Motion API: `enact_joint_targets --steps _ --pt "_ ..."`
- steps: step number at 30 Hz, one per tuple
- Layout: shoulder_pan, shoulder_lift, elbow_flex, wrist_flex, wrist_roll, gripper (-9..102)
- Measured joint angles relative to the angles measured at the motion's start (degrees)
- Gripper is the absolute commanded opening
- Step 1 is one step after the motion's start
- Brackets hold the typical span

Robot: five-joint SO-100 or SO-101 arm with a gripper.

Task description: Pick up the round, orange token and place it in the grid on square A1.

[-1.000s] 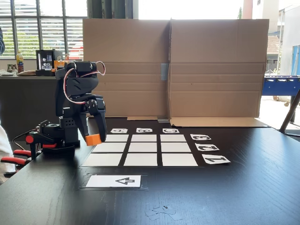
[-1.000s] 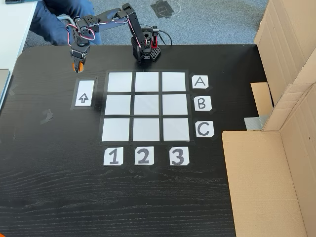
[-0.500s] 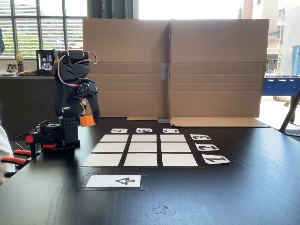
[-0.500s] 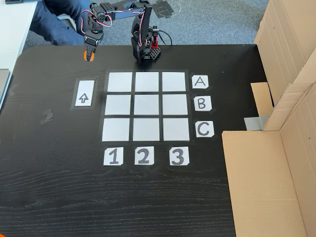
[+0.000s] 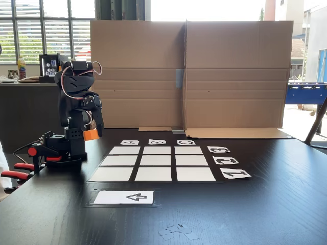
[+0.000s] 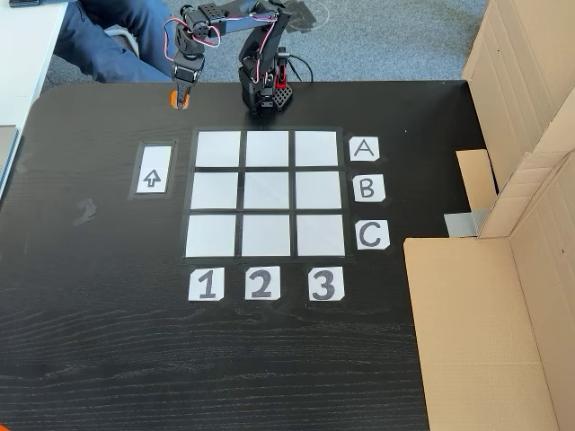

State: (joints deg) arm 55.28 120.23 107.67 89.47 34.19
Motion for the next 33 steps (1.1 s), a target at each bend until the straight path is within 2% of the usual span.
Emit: enact_joint_targets --steps 14,33 --pt "-1.8 8.1 11.2 0.4 -6.0 14" --pt "-6.2 6.9 18.5 -1.5 -11.8 14"
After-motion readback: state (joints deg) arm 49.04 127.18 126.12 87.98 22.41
